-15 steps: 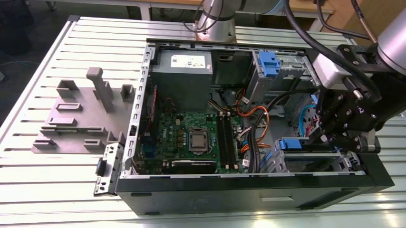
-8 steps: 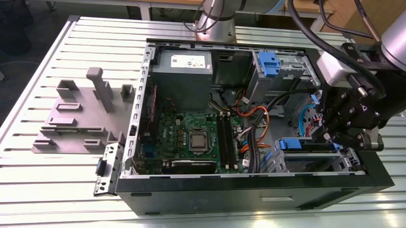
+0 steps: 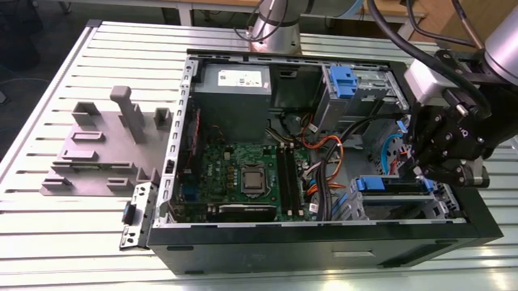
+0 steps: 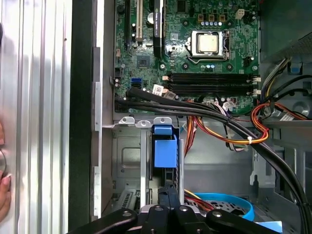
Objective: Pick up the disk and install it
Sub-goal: 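Insert the first disk wire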
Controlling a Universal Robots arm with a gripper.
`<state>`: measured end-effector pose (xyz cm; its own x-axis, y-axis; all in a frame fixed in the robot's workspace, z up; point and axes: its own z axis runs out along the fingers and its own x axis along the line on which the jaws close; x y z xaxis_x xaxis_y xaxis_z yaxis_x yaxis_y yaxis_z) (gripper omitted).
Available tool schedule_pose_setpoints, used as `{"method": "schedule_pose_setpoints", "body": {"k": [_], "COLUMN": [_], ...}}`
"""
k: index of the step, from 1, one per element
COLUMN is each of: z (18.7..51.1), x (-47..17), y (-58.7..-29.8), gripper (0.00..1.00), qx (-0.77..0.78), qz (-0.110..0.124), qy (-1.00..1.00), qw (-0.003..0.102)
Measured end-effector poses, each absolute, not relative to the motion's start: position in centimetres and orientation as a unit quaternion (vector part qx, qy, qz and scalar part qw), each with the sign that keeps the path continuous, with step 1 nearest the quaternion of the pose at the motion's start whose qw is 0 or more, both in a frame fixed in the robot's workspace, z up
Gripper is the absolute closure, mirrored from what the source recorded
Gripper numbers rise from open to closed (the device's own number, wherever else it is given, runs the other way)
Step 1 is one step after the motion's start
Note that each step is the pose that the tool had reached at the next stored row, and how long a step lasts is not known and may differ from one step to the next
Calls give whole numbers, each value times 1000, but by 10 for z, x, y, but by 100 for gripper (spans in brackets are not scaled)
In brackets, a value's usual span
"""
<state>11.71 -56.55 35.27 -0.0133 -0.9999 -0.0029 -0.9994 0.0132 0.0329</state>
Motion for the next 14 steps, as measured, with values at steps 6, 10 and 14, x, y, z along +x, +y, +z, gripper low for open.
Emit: {"method": "schedule_pose_setpoints", "body": {"k": [6,10,14], "z": [359,361,361], "x": [117,118,123], "y": [-564,-563,-562], "gripper": [89,89,89], "qx": [702,702,702], "qz": [-13,-12,-13], "qy": [-712,-712,-712], "qw": [10,12,14]}}
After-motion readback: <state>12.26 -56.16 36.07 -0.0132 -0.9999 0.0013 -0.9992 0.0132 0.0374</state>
